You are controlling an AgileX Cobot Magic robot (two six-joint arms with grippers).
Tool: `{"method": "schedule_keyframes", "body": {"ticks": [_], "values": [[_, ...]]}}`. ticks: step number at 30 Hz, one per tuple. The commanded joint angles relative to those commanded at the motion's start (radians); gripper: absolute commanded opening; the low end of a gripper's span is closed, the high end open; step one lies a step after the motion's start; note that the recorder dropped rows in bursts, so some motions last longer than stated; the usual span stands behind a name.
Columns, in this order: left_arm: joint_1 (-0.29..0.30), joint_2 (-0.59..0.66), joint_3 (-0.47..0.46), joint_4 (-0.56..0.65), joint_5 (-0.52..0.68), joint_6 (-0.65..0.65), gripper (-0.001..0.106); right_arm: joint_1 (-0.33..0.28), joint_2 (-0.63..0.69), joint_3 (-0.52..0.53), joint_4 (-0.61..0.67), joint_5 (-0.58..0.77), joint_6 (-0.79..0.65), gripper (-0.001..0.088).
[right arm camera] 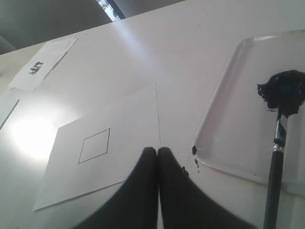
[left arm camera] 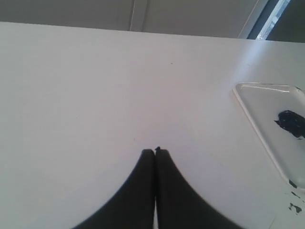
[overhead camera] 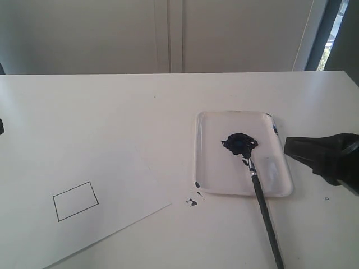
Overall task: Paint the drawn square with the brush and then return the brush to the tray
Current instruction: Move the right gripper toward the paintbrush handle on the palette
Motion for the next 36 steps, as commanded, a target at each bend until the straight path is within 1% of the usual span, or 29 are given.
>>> {"method": "schedule_keyframes", "body": {"ticks": [2, 5, 8, 11, 13, 15, 17, 20, 22, 24, 27, 29, 31, 33, 35, 36], "values": [[0.0, 0.0, -0.019, 0.0, 0.02, 0.002, 0.0, 0.0, 0.0, -0.002, 0.0, 0.058, -0.014, 0.0], [0.0, 0.0, -0.033, 0.0, 0.104, 0.007, 0.0, 0.0, 0.0, -0.006, 0.0, 0.117, -0.014, 0.0], [0.0, 0.0, -0.033, 0.0, 0.184, 0.055, 0.0, 0.0, 0.0, -0.006, 0.0, 0.169, -0.042, 0.0], [0.0, 0.0, -0.033, 0.0, 0.213, 0.058, 0.0, 0.0, 0.0, -0.006, 0.0, 0.216, -0.061, 0.0], [0.0, 0.0, -0.033, 0.0, 0.213, 0.058, 0.0, 0.0, 0.0, -0.006, 0.0, 0.226, -0.074, 0.0], [0.0, -0.008, -0.033, 0.0, 0.215, 0.058, 0.0, 0.0, 0.0, -0.006, 0.0, 0.209, -0.098, 0.0], [0.0, -0.036, -0.03, 0.0, 0.249, 0.064, 0.0, 0.0, -0.01, -0.006, 0.0, 0.183, -0.121, 0.0], [0.0, -0.08, -0.03, 0.0, 0.296, 0.076, 0.0, 0.0, -0.02, -0.006, 0.0, 0.171, -0.11, 0.0], [0.0, -0.095, -0.03, 0.0, 0.291, 0.023, 0.0, 0.0, -0.02, -0.006, 0.0, 0.171, -0.095, 0.0], [0.0, -0.105, -0.03, 0.0, 0.236, -0.032, 0.0, 0.0, -0.02, -0.006, 0.0, 0.171, -0.07, 0.0], [0.0, -0.105, -0.03, 0.0, 0.196, -0.039, 0.0, 0.0, -0.02, -0.006, 0.0, 0.159, -0.065, 0.0], [0.0, -0.105, -0.03, 0.0, 0.196, -0.086, 0.0, 0.0, -0.02, -0.006, 0.0, 0.154, -0.065, 0.0], [0.0, -0.105, -0.03, 0.0, 0.169, -0.079, 0.0, 0.0, -0.02, -0.006, 0.0, 0.141, -0.065, 0.0], [0.0, -0.105, -0.03, 0.0, 0.13, -0.014, 0.0, 0.0, -0.02, -0.006, 0.0, 0.123, -0.065, 0.0], [0.0, -0.105, -0.029, 0.0, 0.13, 0.025, 0.0, 0.0, -0.02, -0.006, 0.0, 0.092, -0.065, 0.0], [0.0, -0.105, -0.028, 0.0, 0.151, 0.025, 0.0, 0.0, -0.02, -0.006, 0.0, 0.088, -0.065, 0.0]]}}
